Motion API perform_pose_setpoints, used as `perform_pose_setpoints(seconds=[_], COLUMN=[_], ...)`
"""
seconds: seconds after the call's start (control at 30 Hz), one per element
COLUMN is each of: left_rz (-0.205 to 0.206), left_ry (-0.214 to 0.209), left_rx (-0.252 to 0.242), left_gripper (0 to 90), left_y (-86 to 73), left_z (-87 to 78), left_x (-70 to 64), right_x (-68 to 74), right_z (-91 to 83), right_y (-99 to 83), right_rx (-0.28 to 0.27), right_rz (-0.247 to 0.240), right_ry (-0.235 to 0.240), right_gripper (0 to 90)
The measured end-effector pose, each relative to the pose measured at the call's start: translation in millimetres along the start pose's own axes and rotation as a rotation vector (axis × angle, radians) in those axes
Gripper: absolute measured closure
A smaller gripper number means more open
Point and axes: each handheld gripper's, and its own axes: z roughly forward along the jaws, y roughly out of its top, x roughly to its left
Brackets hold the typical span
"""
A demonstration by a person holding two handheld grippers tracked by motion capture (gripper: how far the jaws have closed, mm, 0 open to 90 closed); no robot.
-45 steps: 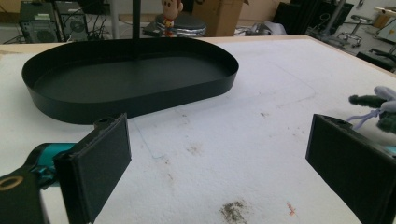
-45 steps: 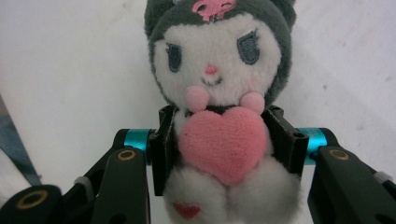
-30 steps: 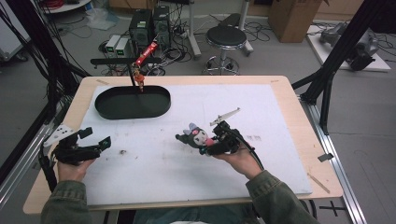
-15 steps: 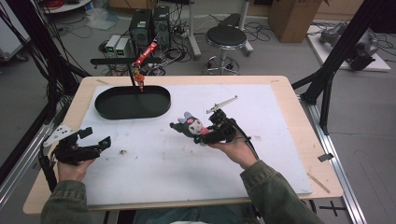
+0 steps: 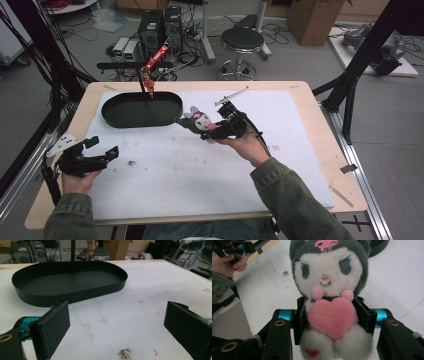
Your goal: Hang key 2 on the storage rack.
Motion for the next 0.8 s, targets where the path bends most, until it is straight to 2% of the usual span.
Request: perform_pose_setpoints(seconds=[0.27,0.8], left_rz=[-0.002,0.004], left_ry=[0.001,0.000], left_rx=[-0.003,0.002], left_gripper=[7.0,7.0], left_y=[0.1,0.0], left_z=[0.0,0.5], left_x=[0.1,0.7], right_x=[-1.2,-6.5], right_z=[1.2,3.5], right_y=[19.8,49.0], right_rx=[-0.015,-0.008], right_rz=[0.006,0.037], right_ry=[0.005,0.020], right_gripper=[51.6,51.6])
